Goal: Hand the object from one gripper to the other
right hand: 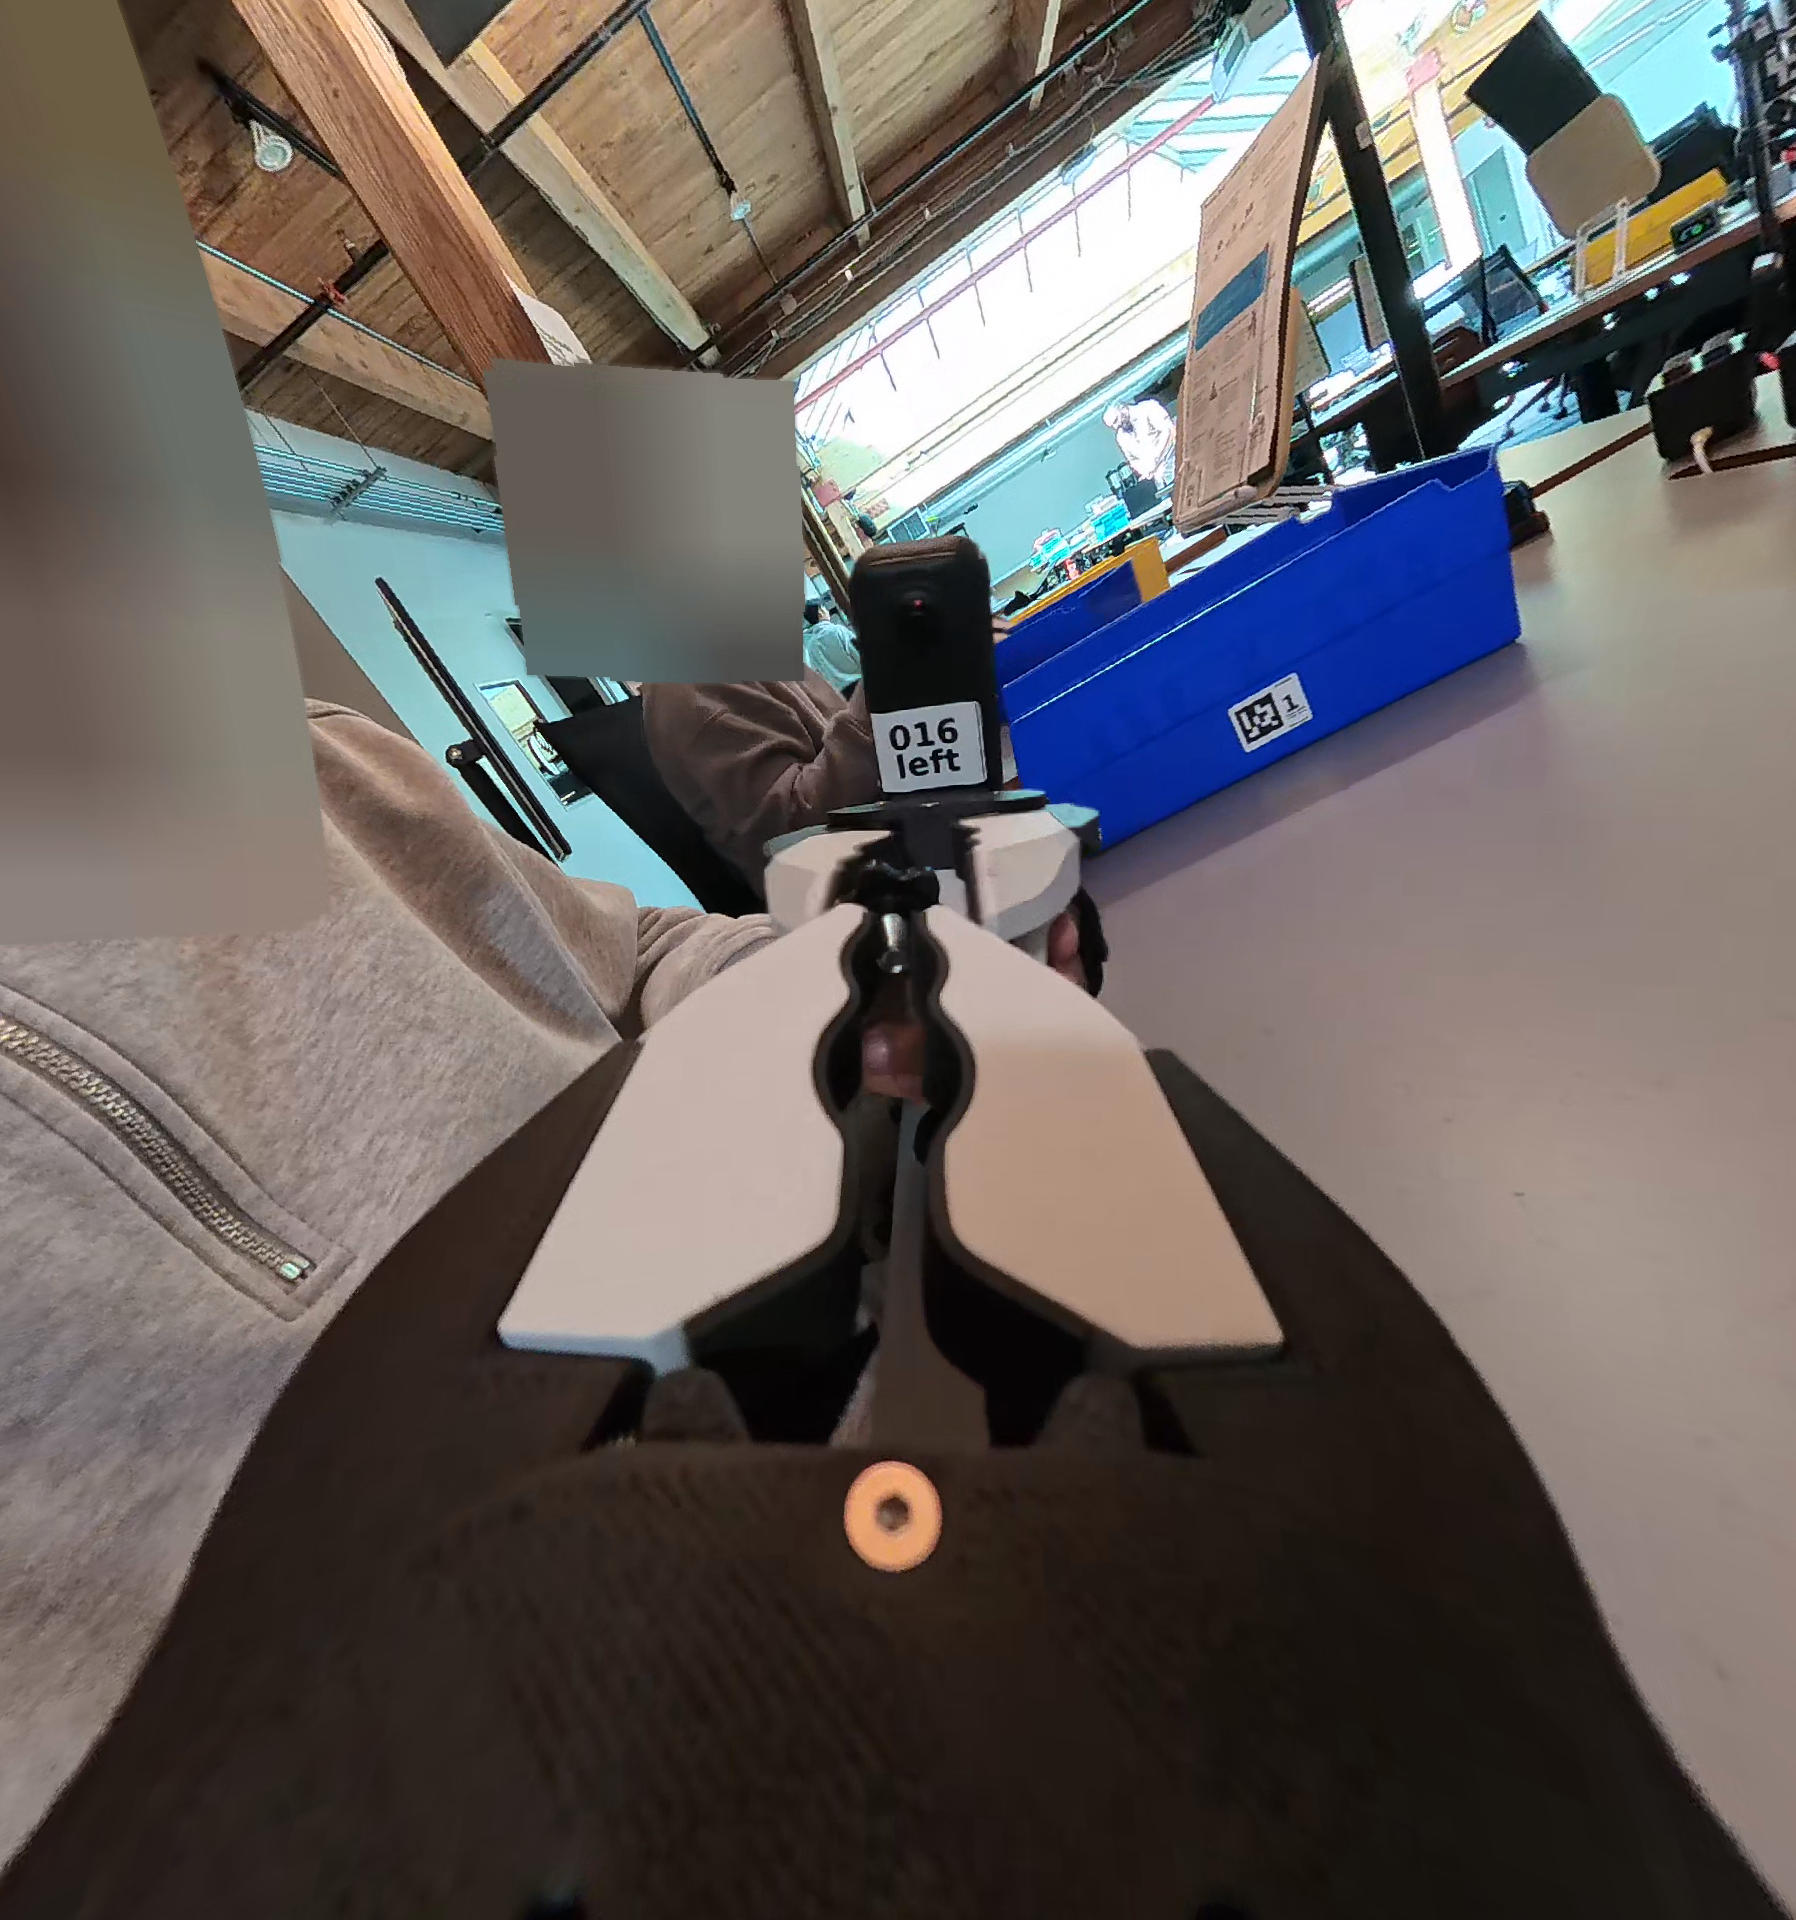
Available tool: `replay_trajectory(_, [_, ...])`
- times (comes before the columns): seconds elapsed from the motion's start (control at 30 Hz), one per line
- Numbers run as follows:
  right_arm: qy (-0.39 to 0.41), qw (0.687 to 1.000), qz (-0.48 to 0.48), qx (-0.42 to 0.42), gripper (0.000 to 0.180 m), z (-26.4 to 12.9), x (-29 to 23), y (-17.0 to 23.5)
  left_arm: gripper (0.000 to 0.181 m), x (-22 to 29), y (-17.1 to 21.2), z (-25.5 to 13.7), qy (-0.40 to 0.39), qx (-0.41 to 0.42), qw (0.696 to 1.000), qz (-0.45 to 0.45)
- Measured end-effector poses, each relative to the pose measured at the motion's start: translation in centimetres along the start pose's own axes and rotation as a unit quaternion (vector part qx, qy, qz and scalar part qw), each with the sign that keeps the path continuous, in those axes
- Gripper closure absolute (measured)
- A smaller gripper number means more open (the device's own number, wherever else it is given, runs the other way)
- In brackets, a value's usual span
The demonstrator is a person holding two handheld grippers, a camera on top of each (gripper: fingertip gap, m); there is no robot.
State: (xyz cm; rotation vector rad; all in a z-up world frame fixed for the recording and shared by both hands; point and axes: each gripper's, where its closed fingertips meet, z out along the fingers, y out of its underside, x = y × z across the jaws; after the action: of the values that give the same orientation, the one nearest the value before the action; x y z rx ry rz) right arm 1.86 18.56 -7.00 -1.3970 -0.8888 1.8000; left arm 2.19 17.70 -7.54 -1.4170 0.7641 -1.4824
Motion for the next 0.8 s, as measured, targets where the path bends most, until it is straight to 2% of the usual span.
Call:
replay_trajectory(0.07, [0.007, 1.000, 0.004, 0.005, 0.174, -0.2, 0.3, -0.2, 0.146, -0.2, -0.1, 0.0, -0.004, 0.006, 1.000, -0.014])
replay_trajectory(0.2, [0.017, 0.999, 0.033, 0.010, 0.174, -0.7, 1.0, -0.4, 0.138, -0.7, -0.2, -0.1, -0.011, 0.012, 0.999, -0.029])
replay_trajectory(0.47, [0.029, 0.999, 0.036, 0.005, 0.174, -0.9, 1.5, -0.3, 0.140, -1.2, -0.3, -0.4, -0.027, 0.013, 0.999, -0.023])
replay_trajectory(0.67, [0.056, 0.996, -0.068, -0.014, 0.173, -0.7, 1.4, 0.0, 0.156, -1.7, 1.4, -0.4, -0.008, -0.031, 0.991, -0.126])
replay_trajectory(0.8, [0.086, 0.980, -0.173, -0.037, 0.173, -0.6, 1.5, 0.2, 0.151, -0.9, 1.5, -0.2, 0.055, -0.021, 0.972, -0.226])
